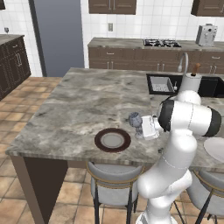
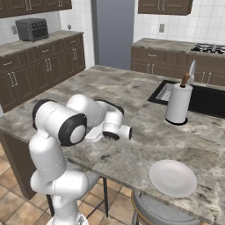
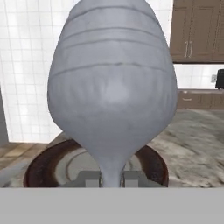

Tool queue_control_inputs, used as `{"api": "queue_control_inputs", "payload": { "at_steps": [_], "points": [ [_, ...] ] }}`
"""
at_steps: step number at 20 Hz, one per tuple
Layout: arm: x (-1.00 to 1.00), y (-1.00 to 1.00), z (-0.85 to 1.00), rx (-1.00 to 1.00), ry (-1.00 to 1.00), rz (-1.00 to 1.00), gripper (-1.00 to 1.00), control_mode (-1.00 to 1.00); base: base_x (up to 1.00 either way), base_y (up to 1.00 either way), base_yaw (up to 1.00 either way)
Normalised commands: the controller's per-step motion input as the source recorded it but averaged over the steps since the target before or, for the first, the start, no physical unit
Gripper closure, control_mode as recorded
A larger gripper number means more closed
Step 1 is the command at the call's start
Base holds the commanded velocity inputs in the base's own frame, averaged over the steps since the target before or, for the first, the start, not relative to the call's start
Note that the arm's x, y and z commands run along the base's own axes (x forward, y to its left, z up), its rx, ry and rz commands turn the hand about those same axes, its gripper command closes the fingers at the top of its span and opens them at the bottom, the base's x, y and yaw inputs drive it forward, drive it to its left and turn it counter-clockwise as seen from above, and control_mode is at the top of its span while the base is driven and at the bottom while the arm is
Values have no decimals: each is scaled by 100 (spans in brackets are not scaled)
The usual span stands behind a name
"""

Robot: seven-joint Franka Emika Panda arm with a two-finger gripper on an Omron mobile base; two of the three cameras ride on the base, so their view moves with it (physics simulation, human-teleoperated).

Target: Retrieve the wine glasses from the counter and place one next to each plate.

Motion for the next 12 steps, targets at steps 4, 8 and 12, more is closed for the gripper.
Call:
{"api": "queue_control_inputs", "payload": {
  "at_steps": [4,8,12],
  "points": [
    [37,0,-36,0,1,0,100,-100,0,0,0],
    [24,0,-35,0,0,0,100,-100,0,0,0],
    [25,0,-35,0,0,0,100,-100,0,0,0]
  ]
}}
